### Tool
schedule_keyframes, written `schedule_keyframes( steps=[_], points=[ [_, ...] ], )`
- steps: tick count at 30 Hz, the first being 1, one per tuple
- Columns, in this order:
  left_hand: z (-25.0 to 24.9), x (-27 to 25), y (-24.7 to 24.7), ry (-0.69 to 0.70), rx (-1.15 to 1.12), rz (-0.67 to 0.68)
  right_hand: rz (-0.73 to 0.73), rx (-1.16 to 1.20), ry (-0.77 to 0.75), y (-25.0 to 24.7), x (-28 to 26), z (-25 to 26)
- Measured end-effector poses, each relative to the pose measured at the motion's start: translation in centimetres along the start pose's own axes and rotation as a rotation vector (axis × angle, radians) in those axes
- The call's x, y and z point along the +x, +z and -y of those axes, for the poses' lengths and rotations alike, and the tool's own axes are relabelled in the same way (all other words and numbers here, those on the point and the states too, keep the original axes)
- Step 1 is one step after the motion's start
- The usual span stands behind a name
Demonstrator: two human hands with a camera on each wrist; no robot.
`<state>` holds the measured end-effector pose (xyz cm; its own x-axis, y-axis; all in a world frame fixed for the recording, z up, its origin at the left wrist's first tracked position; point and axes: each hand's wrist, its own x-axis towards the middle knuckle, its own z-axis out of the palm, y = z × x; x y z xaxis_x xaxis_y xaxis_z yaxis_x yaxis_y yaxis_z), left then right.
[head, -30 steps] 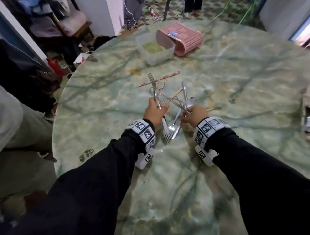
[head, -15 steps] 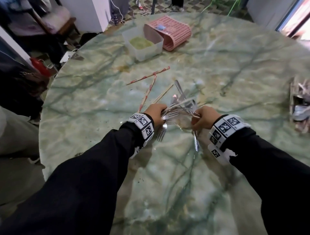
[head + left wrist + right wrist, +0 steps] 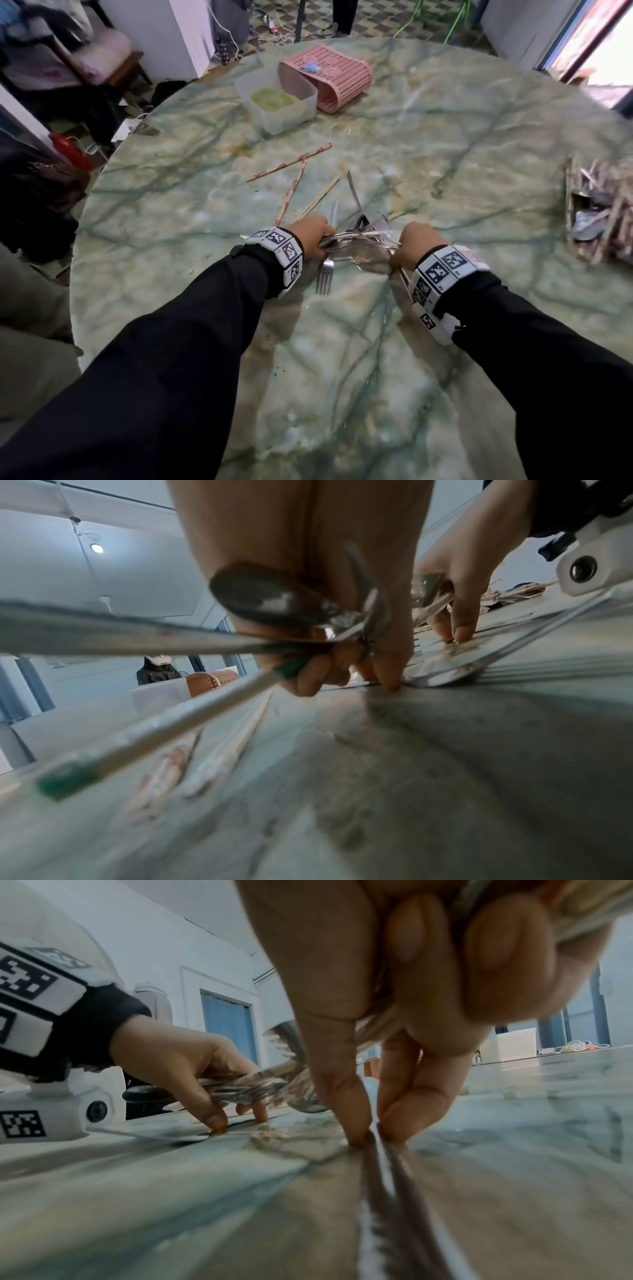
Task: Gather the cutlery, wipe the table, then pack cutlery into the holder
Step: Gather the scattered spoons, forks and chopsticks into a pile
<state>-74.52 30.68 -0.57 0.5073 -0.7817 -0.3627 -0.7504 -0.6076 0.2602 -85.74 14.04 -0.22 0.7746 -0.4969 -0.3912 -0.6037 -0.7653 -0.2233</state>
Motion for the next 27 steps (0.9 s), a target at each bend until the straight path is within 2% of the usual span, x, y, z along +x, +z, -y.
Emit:
schedule_keyframes(
  steps=[4, 12, 19, 23, 27],
  points=[
    [-0.4, -0.5, 0.6, -0.008, -0.012, -0.058, 0.031, 0.014, 0.033, -0.2, -0.6, -0.7],
    [-1.2, -2.1, 1.8, -0.025, -0.007, -0.039, 0.091, 0.053, 0.073, -0.4, -1.8, -3.3],
    [-1.9, -3.5, 2.9, -0.029, 0.012, 0.019, 0.115, 0.047, -0.024, -0.6, -2.2, -5.3],
    [-2.8, -4.4, 3.7, -0.075, 0.047, 0.039, 0.097, 0.017, -0.091, -1.3, -2.1, -6.9],
    [-2.9, -5.3, 4.5, -0.134, -0.016, 0.034, 0.088, 0.063, -0.133, -1.9, -2.3, -8.6]
  ],
)
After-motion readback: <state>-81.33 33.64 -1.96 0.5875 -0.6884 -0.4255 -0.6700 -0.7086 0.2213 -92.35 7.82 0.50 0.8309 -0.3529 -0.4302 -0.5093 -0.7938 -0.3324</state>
